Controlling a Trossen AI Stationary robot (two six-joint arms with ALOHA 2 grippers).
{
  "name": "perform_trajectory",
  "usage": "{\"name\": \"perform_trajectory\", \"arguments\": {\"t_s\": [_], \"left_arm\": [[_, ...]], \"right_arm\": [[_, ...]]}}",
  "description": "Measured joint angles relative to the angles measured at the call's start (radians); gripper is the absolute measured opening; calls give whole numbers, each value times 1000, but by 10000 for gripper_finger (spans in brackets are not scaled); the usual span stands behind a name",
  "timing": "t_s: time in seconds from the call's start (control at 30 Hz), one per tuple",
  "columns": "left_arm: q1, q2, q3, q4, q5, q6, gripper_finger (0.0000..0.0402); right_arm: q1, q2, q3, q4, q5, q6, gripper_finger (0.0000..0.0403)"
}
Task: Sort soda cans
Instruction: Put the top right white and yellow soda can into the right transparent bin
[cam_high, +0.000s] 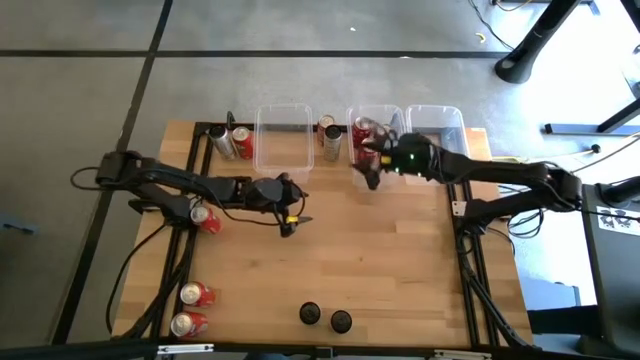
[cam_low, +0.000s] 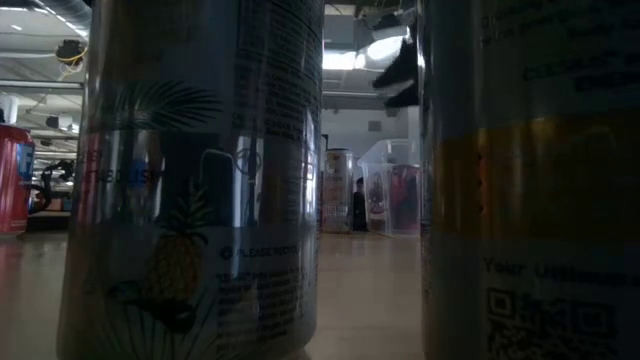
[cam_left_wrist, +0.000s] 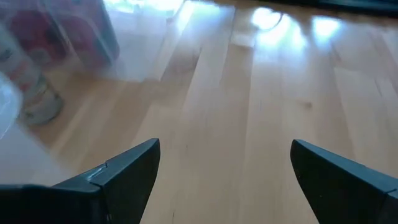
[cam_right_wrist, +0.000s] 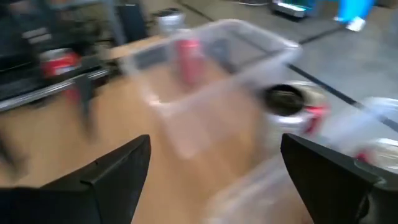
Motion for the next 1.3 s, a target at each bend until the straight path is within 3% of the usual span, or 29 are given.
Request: {"name": "perform_trajectory", "arguments": {"t_s": [0.2, 0.47, 0.73, 0.87, 1.0, 1.17, 1.3], "left_arm": [[-2, -155, 0, -213, 1, -60, 347], [-64, -363, 33, -597, 1, -250, 347], [-224, -373, 184, -1044, 3, -493, 347], [-318, -348, 250, -1234, 82, -714, 347], [-418, -326, 271, -1319, 185, -939, 347], [-459, -310, 271, -1455, 187, -1079, 347], [-516, -309, 267, -1332, 281, -1144, 347]], "right_arm": [[171, 18, 0, -5, 3, 0, 358], [330, 78, 0, -2, 44, 21, 358], [393, 120, 0, -1, 66, 60, 358], [404, 120, 0, -19, 69, 80, 358], [404, 123, 0, -22, 67, 88, 358], [402, 145, 0, -18, 76, 77, 358], [403, 164, 0, -34, 53, 79, 358]]}}
